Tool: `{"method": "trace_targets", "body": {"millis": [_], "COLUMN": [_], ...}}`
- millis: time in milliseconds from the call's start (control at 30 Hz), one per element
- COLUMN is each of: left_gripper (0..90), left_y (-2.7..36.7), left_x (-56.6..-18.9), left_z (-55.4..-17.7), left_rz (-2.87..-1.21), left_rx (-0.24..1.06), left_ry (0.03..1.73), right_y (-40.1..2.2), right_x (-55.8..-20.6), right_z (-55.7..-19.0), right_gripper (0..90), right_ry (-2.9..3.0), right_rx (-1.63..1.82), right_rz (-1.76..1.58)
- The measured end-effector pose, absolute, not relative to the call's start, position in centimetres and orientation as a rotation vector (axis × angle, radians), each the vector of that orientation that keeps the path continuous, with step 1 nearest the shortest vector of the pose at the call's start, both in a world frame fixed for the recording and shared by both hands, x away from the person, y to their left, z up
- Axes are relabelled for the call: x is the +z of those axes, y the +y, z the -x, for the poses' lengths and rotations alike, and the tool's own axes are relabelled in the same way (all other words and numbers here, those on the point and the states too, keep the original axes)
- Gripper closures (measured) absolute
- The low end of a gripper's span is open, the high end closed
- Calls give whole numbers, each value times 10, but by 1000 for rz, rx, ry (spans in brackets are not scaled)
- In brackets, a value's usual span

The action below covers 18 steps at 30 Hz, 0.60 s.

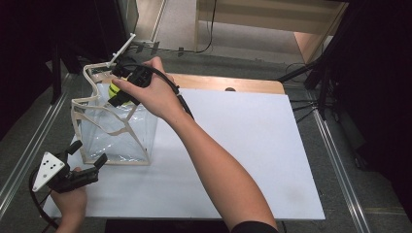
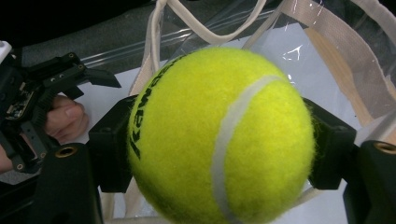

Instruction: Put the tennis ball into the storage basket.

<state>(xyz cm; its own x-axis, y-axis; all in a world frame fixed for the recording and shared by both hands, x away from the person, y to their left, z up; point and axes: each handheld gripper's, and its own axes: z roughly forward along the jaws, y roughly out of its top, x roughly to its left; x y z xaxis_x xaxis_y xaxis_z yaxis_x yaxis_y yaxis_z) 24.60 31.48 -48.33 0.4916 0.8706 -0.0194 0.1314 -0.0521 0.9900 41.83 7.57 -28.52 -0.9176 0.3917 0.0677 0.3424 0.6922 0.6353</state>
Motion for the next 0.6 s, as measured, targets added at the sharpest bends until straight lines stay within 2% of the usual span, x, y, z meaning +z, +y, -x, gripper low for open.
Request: {"method": "trace_targets", "body": {"millis": [500,600], "left_gripper": [54,54], "left_y": [315,315], "left_x": [-483,-483], "left_z": [-246,-246], "left_rz": [-1522,-1523], "left_rx": [761,760], "left_ry": [904,903], "right_y": [81,79], "right_x": [-306,-309], "right_z": [-423,-421], "right_gripper": [233,151], "right_ry": [2876,2876], "right_rx": [941,946], "right_rz": [-632,-627]}}
